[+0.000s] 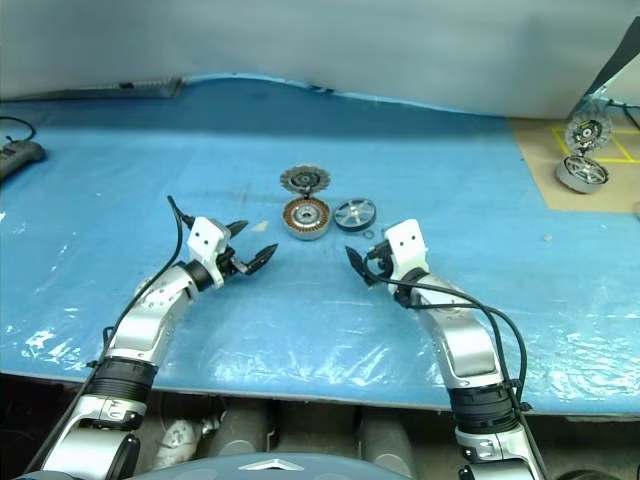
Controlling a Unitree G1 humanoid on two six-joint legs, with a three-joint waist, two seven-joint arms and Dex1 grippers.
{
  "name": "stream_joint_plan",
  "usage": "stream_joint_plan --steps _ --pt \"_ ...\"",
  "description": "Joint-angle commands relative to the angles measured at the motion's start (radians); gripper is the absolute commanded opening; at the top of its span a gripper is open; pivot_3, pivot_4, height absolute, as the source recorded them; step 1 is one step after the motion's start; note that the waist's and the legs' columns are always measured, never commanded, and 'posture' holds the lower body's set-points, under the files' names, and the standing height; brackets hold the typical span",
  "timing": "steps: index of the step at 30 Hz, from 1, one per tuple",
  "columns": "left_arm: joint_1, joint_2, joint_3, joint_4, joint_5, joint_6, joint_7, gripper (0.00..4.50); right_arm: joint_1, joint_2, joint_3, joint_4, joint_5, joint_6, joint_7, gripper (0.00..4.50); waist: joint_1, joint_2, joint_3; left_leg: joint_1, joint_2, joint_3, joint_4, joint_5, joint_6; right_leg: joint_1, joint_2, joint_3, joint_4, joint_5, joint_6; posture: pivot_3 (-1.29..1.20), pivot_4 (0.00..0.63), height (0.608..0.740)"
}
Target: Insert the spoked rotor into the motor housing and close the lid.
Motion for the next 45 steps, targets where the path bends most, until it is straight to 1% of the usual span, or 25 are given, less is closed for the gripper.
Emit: stream_joint_plan --steps 1,4,8,11,13,16,20,24,27,30,34,40,43,45 --pt "-0.007 0.008 0.006 -0.032 0.0 -0.016 0.0 4.5 -0.018 0.003 0.001 -0.004 0.0 -0.027 0.001 4.49 0.0 0.0 0.0 0.0 0.0 0.0 0.0 0.0 0.0 0.0 0.0 0.0 0.0 0.0 0.0 0.0 0.15 0.74" --pt "-0.006 0.008 0.007 -0.034 -0.001 -0.015 0.001 4.5 -0.027 0.002 0.003 -0.004 -0.002 -0.021 0.002 4.49 0.0 0.0 0.0 0.0 0.0 0.0 0.0 0.0 0.0 0.0 0.0 0.0 0.0 0.0 0.0 0.0 0.15 0.74" --pt "-0.001 0.008 0.007 -0.041 -0.003 -0.009 0.002 4.5 -0.067 -0.013 0.021 -0.058 0.021 0.075 0.027 4.49 -0.001 0.0 0.0 0.0 0.0 0.0 0.0 0.0 0.0 0.0 0.0 0.0 0.0 0.0 0.0 0.0 0.15 0.74" --pt "-0.001 0.007 0.007 -0.043 -0.003 -0.007 0.003 4.5 -0.141 -0.034 0.033 -0.124 0.052 0.206 0.051 4.49 -0.001 0.0 0.0 0.0 0.0 0.0 0.0 0.0 0.0 0.0 0.0 0.0 0.0 0.0 0.0 0.0 0.15 0.74" --pt "0.0 0.006 0.006 -0.043 -0.003 -0.007 0.005 4.5 -0.219 -0.068 0.061 -0.173 0.092 0.306 0.109 4.49 -0.001 0.0 0.0 0.0 0.0 0.0 0.0 0.0 0.0 0.0 0.0 0.0 0.001 0.0 0.0 0.0 0.15 0.74" --pt "0.003 0.003 0.005 -0.044 -0.004 -0.006 0.006 4.5 -0.35 -0.115 0.138 -0.158 0.096 0.445 0.156 4.49 -0.001 0.0 0.0 0.001 0.0 -0.001 0.0 0.0 0.0 0.001 0.0 0.0 0.001 0.0 0.0 0.0 0.15 0.74" --pt "0.003 -0.002 0.0 -0.039 -0.002 -0.01 0.006 4.5 -0.513 -0.147 0.294 -0.004 0.034 0.492 0.215 4.49 -0.001 0.0 0.0 0.002 0.0 -0.001 0.0 0.0 0.0 0.002 0.0 -0.001 0.001 0.0 0.0 0.0 0.15 0.74" --pt "0.006 -0.007 0.0 -0.037 -0.004 -0.014 0.005 4.5 -0.648 -0.11 0.409 0.202 -0.015 0.436 0.283 4.49 -0.001 0.001 0.0 0.0 0.0 -0.001 0.001 0.0 0.0 0.001 0.0 -0.001 0.001 0.0 0.0 0.0 0.15 0.74" --pt "0.009 -0.008 0.003 -0.039 -0.002 -0.017 0.01 4.5 -0.726 -0.078 0.477 0.37 -0.084 0.32 0.316 4.49 -0.001 0.001 0.0 -0.001 0.0 -0.001 0.001 0.0 0.0 0.001 0.0 -0.002 0.002 0.0 0.0 0.0 0.15 0.74" --pt "0.015 -0.01 0.008 -0.045 0.0 -0.018 0.021 4.5 -0.772 -0.041 0.499 0.506 -0.133 0.208 0.334 4.49 0.0 0.001 0.0 -0.002 0.001 -0.001 0.002 0.0 0.0 0.0 0.0 -0.004 0.002 0.0 -0.001 0.0 0.15 0.74" --pt "0.027 -0.006 0.012 -0.055 -0.002 -0.019 0.028 4.5 -0.808 0.01 0.491 0.665 -0.184 0.102 0.337 4.49 -0.001 0.001 0.0 -0.003 0.001 -0.001 0.003 0.0 0.0 0.0 0.0 -0.009 0.002 0.0 -0.001 0.0 0.15 0.74" --pt "0.031 -0.002 0.013 -0.057 -0.003 -0.022 0.034 4.5 -0.82 0.033 0.495 0.778 -0.241 0.038 0.389 4.49 -0.001 0.0 0.0 -0.003 0.002 -0.001 0.005 0.0 0.0 0.001 0.0 -0.01 0.004 0.0 -0.002 0.0 0.15 0.74" --pt "0.03 -0.004 0.013 -0.055 -0.002 -0.025 0.036 4.5 -0.828 0.035 0.503 0.824 -0.277 0.017 0.411 3.91 -0.001 0.0 0.0 -0.003 0.002 -0.001 0.006 0.0 0.0 0.001 0.0 -0.01 0.004 0.0 -0.002 0.0 0.15 0.74" --pt "0.029 -0.006 0.012 -0.052 -0.002 -0.027 0.036 4.5 -0.835 0.038 0.505 0.844 -0.295 0.004 0.432 3.21 0.0 0.0 0.0 -0.003 0.002 -0.001 0.006 0.001 0.001 0.001 -0.001 -0.01 0.004 0.0 -0.002 0.0 0.15 0.74"
